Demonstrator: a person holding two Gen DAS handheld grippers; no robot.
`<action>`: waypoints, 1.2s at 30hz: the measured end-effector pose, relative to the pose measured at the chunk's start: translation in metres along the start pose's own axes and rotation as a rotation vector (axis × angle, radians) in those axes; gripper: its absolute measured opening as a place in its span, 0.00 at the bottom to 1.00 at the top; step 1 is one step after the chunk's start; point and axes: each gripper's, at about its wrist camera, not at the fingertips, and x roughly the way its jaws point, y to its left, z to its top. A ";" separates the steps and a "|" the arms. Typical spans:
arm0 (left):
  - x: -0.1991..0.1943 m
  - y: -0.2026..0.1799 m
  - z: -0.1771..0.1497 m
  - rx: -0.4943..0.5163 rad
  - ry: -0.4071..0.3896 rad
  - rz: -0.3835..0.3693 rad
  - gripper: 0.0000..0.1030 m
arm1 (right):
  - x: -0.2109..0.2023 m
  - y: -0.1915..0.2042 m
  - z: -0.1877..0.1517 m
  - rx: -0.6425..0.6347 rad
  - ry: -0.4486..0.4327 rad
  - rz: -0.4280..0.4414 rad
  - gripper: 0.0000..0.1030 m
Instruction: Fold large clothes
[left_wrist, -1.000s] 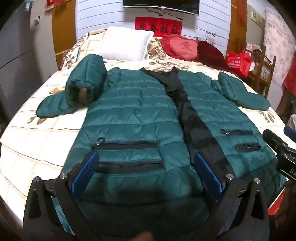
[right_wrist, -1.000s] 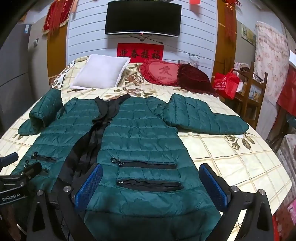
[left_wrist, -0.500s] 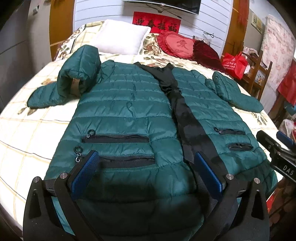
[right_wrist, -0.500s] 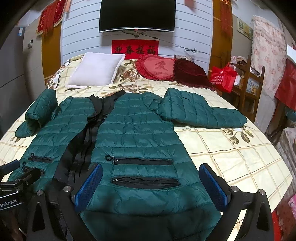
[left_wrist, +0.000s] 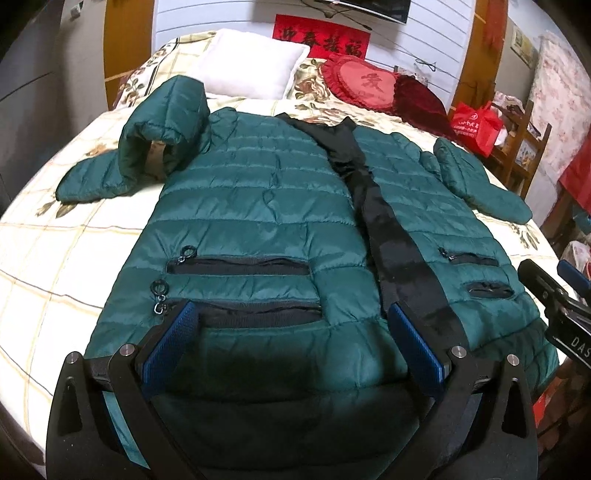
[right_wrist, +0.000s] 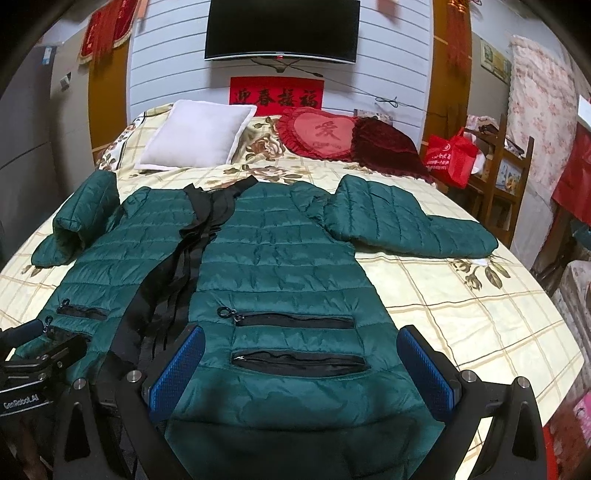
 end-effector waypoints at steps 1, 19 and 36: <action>0.001 0.000 0.000 -0.002 0.002 0.002 1.00 | 0.000 0.001 0.000 -0.004 -0.002 0.000 1.00; 0.005 0.001 -0.002 -0.004 0.014 0.031 1.00 | -0.003 -0.003 0.000 -0.010 -0.006 -0.009 1.00; 0.005 0.002 -0.001 0.001 0.016 0.030 1.00 | -0.004 -0.005 0.001 -0.025 0.021 -0.018 1.00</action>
